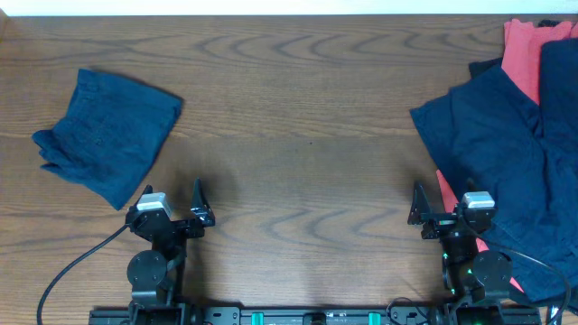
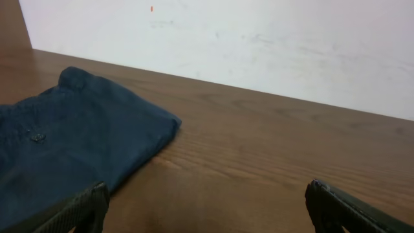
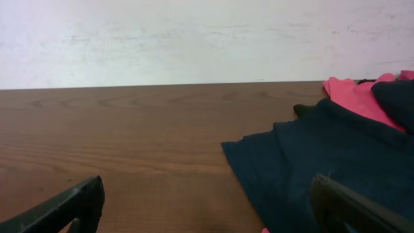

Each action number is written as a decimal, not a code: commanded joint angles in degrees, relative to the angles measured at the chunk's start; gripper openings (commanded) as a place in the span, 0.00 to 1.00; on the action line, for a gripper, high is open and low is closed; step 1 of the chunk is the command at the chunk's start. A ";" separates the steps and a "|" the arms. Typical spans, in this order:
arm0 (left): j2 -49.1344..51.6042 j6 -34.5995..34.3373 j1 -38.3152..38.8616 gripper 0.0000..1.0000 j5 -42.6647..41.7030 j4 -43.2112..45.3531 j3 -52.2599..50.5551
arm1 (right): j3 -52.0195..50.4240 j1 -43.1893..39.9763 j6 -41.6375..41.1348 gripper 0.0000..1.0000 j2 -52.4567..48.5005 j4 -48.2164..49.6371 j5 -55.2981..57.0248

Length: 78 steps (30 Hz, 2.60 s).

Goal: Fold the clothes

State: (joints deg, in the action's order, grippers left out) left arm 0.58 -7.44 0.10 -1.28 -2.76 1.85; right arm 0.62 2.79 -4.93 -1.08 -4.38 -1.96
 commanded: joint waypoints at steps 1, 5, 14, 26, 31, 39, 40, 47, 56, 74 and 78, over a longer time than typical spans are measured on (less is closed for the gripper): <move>-0.35 0.35 -0.02 0.98 0.70 -1.07 -1.62 | -0.11 -0.37 0.76 0.99 0.33 -0.11 -0.44; -0.35 0.35 -0.02 0.98 0.70 -1.05 -1.62 | -0.11 -0.37 0.76 0.99 0.33 -0.11 -0.44; -0.35 0.35 -0.02 0.98 0.70 -1.05 -1.62 | -0.11 -0.37 0.76 0.99 0.33 -0.11 -0.44; -0.35 0.35 -0.04 0.98 0.70 -1.07 -1.62 | -0.11 -0.37 0.76 0.99 0.33 -0.11 -0.44; -0.35 0.35 -0.04 0.98 0.70 -1.07 -1.62 | -0.11 -0.37 0.76 0.99 0.33 -0.11 -0.44; -0.33 0.35 -0.02 0.98 0.70 -1.05 -1.62 | -0.11 -0.37 0.76 0.99 0.33 -0.11 -0.44; -0.35 0.35 -0.02 0.98 0.70 -1.09 -1.62 | -0.11 -0.37 0.76 0.99 0.33 -0.11 -0.44; -0.28 0.35 -0.02 0.98 0.70 -1.18 -1.62 | -0.11 -0.37 0.76 0.99 0.33 -0.11 -0.44; -0.28 0.35 -0.02 0.98 0.70 -1.18 -1.62 | -0.11 -0.37 0.74 0.99 0.33 -0.07 -0.48; 3.48 -0.52 -0.04 0.98 -1.03 -1.55 -0.92 | 0.63 -0.37 -4.70 0.99 0.31 1.29 -6.23; 7.28 -0.55 -0.02 0.98 -5.86 -4.09 3.23 | 4.11 -0.37 -4.68 0.99 -0.46 -5.62 -4.57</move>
State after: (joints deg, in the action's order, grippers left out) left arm 5.63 -7.66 0.10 -3.49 -4.67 2.61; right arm 1.67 2.79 -8.43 -1.17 -7.01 -6.17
